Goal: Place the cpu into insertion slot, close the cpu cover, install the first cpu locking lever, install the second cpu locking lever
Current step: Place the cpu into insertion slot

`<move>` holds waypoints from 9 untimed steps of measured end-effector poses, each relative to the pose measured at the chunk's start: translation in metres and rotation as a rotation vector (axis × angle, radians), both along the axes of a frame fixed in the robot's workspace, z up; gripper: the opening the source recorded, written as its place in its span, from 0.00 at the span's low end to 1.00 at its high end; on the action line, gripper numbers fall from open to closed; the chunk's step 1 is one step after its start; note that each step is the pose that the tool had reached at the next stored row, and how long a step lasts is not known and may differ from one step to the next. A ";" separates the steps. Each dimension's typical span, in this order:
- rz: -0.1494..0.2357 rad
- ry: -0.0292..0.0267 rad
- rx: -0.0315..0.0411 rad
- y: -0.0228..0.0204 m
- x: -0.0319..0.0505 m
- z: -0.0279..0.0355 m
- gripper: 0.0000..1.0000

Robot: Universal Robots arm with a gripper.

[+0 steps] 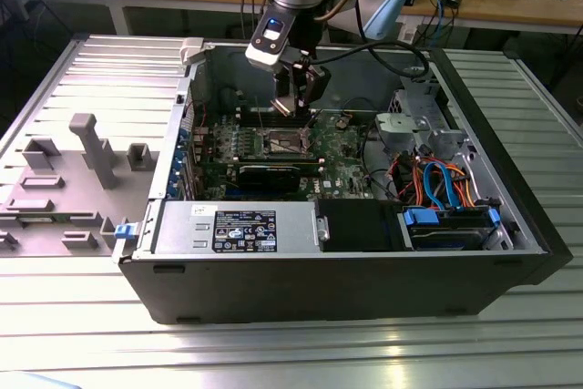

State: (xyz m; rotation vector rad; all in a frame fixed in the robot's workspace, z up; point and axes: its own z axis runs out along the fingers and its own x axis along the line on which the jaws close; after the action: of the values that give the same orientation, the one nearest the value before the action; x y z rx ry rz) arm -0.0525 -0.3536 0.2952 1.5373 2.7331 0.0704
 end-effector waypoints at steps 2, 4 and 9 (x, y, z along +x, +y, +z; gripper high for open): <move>-0.001 0.0000 0.0000 0.0000 0.0000 0.0000 0.55; -0.002 0.0000 -0.0001 0.0000 0.0000 0.0000 0.55; -0.005 0.0000 0.0000 0.0000 0.0000 0.0000 0.55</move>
State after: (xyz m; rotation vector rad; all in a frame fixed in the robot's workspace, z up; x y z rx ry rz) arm -0.0525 -0.3536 0.2952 1.5438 2.7292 0.0704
